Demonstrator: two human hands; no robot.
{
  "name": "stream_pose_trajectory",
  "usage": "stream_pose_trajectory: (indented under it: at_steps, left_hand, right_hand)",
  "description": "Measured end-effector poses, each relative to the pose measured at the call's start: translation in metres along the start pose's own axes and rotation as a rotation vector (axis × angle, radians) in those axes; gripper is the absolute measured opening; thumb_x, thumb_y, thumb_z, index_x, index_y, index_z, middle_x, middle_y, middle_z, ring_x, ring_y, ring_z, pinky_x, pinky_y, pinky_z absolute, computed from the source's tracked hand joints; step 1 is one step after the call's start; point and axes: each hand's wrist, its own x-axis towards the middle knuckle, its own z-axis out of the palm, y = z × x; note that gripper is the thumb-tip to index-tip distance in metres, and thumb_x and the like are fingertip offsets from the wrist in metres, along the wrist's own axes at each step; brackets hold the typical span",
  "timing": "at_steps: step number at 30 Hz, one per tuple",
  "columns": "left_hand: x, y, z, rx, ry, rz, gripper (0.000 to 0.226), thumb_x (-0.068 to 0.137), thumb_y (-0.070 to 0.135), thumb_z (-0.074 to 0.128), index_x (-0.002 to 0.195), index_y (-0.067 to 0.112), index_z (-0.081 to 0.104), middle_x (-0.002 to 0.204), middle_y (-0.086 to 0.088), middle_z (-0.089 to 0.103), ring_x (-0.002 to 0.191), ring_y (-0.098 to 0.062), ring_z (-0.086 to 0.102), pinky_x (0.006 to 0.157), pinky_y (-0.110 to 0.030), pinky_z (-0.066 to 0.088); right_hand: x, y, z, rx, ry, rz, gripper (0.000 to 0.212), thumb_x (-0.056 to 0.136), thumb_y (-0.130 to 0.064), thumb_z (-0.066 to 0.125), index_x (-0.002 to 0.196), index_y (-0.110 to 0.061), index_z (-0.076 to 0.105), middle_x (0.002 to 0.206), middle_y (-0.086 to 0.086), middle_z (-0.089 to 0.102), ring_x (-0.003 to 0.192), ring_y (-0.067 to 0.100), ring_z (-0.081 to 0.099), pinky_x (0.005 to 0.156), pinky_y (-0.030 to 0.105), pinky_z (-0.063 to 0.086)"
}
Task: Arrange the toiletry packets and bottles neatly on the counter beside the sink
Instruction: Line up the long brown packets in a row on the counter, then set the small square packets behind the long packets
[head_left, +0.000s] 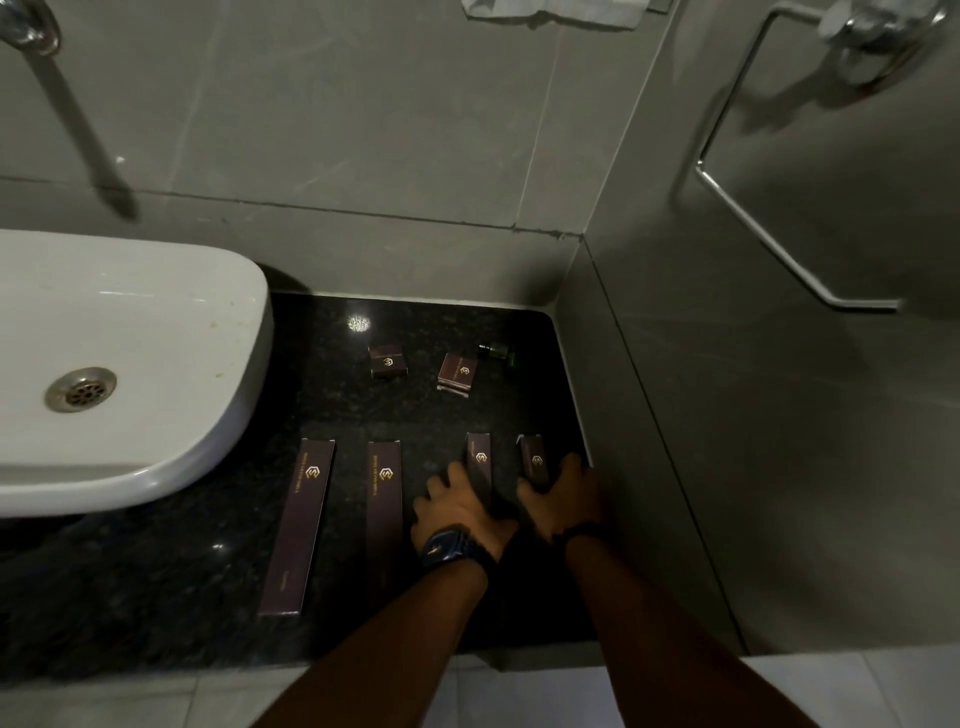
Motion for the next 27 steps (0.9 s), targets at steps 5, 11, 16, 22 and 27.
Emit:
stream_pose_trajectory:
  at_steps: [5, 11, 16, 22, 27]
  left_hand:
    - [0.020, 0.018, -0.031, -0.018, 0.102, 0.085, 0.069, 0.071, 0.049, 0.069, 0.126, 0.016, 0.041, 0.128, -0.015, 0.048, 0.116, -0.038, 0.050, 0.096, -0.047, 0.046]
    - [0.081, 0.040, -0.059, 0.008, 0.151, 0.212, 0.052, 0.077, 0.037, 0.066, 0.124, 0.019, 0.052, 0.119, -0.014, 0.057, 0.110, -0.037, 0.053, 0.094, -0.043, 0.048]
    - [0.166, 0.063, -0.070, 0.136, 0.162, 0.350, 0.036, 0.081, 0.032, 0.061, 0.113, 0.014, 0.062, 0.116, -0.017, 0.061, 0.106, -0.040, 0.056, 0.091, -0.043, 0.050]
    - [0.246, 0.092, -0.060, 0.365, 0.023, 0.515, 0.043, 0.081, 0.034, 0.062, 0.122, 0.021, 0.059, 0.130, -0.010, 0.053, 0.119, -0.036, 0.046, 0.098, -0.045, 0.045]
    - [0.270, 0.110, -0.047, 0.568, -0.115, 0.575, 0.049, 0.081, 0.045, 0.061, 0.126, 0.026, 0.056, 0.136, -0.006, 0.050, 0.127, -0.033, 0.041, 0.104, -0.048, 0.037]
  right_hand:
    - [0.018, -0.029, -0.023, 0.039, 0.109, -0.103, 0.055, 0.079, -0.041, 0.065, 0.120, -0.009, 0.049, 0.124, 0.017, 0.054, 0.115, 0.037, 0.052, 0.095, 0.045, 0.048]
    - [0.061, -0.065, -0.030, 0.075, 0.091, -0.166, 0.044, 0.081, -0.028, 0.066, 0.116, -0.006, 0.051, 0.121, 0.019, 0.058, 0.112, 0.036, 0.055, 0.092, 0.041, 0.049]
    - [0.118, -0.092, -0.020, 0.094, 0.039, -0.129, 0.043, 0.081, -0.026, 0.068, 0.115, -0.004, 0.054, 0.118, 0.019, 0.061, 0.108, 0.034, 0.058, 0.092, 0.042, 0.051]
    - [0.177, -0.109, 0.001, 0.040, -0.033, -0.144, 0.036, 0.081, -0.028, 0.065, 0.111, -0.010, 0.063, 0.115, 0.016, 0.067, 0.106, 0.032, 0.062, 0.087, 0.034, 0.050]
    - [0.196, -0.109, 0.011, 0.018, -0.007, -0.149, 0.030, 0.084, -0.024, 0.063, 0.108, -0.006, 0.067, 0.112, 0.019, 0.068, 0.103, 0.033, 0.063, 0.085, 0.035, 0.050]
